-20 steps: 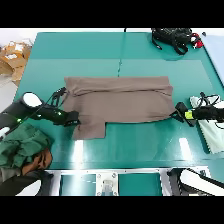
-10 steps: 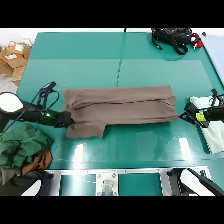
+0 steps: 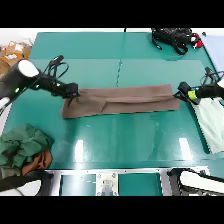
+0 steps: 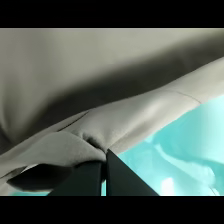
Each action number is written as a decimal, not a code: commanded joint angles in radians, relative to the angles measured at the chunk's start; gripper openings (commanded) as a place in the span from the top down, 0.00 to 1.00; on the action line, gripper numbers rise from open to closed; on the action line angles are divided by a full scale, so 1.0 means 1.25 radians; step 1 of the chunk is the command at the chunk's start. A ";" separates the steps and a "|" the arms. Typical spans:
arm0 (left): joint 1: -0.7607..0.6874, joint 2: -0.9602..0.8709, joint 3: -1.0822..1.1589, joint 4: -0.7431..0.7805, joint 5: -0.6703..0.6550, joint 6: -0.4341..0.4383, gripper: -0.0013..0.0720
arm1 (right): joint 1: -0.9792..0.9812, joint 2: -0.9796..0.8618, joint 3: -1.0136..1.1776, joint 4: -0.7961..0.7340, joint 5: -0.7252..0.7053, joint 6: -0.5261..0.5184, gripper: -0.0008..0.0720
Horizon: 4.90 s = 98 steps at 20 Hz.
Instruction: Fold the shirts.
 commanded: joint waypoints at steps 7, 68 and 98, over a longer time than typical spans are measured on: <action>0.032 -0.251 0.275 0.052 0.182 0.030 0.13 | -0.012 -0.296 0.284 0.058 -0.048 -0.023 0.37; 0.186 -0.439 0.693 -0.324 -0.388 0.014 0.94 | 0.651 -0.166 0.288 0.399 -0.197 -0.208 0.96; 0.251 -0.439 0.693 -0.070 -0.300 0.055 0.94 | 0.405 -0.287 0.067 0.504 -0.061 -0.319 0.96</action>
